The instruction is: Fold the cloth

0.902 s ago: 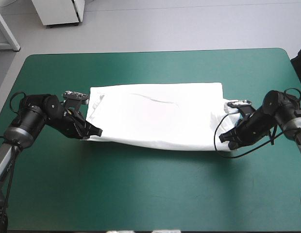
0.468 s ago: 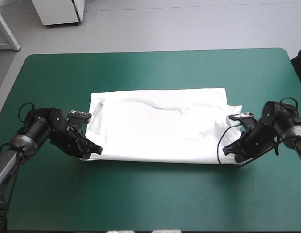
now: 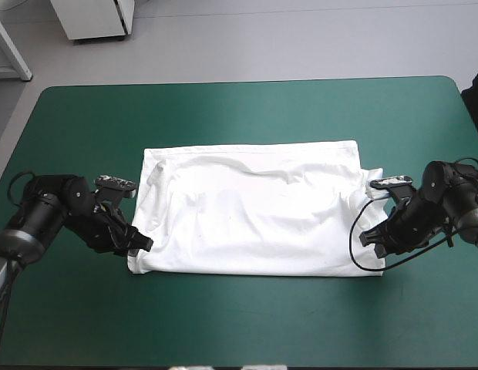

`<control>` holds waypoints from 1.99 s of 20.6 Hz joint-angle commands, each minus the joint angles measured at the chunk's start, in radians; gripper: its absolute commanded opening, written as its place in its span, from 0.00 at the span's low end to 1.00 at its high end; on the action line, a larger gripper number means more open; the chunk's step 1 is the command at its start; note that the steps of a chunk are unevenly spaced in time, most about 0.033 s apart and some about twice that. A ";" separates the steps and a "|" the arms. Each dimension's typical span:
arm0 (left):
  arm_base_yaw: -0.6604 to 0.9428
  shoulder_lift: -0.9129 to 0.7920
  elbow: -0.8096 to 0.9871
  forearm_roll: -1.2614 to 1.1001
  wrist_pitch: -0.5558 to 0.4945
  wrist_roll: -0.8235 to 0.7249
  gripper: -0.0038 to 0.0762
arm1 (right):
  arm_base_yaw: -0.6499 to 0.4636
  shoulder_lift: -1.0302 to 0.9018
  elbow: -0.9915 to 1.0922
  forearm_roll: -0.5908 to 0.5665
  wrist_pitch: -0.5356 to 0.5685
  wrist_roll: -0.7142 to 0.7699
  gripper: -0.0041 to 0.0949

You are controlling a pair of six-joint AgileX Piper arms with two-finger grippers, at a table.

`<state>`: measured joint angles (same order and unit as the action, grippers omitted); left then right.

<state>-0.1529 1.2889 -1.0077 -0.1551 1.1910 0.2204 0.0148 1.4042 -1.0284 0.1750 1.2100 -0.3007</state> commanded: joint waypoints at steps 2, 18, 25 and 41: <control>0.001 -0.098 -0.118 -0.065 -0.058 -0.008 0.44 | 0.001 -0.056 -0.097 -0.111 0.008 0.087 0.46; 0.001 -0.109 -0.288 -0.141 -0.043 0.012 0.44 | 0.001 0.293 -0.322 -0.119 -0.160 0.105 0.57; 0.001 -0.110 -0.288 -0.145 -0.001 0.012 0.44 | -0.001 0.413 -0.369 -0.112 -0.173 0.105 0.57; 0.001 -0.196 -0.288 -0.145 0.005 0.030 0.44 | -0.001 0.369 -0.493 -0.092 -0.030 0.109 0.02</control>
<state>-0.1529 1.1301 -1.2619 -0.2720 1.2251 0.2540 0.0165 1.8617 -1.4473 0.0824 1.1487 -0.1948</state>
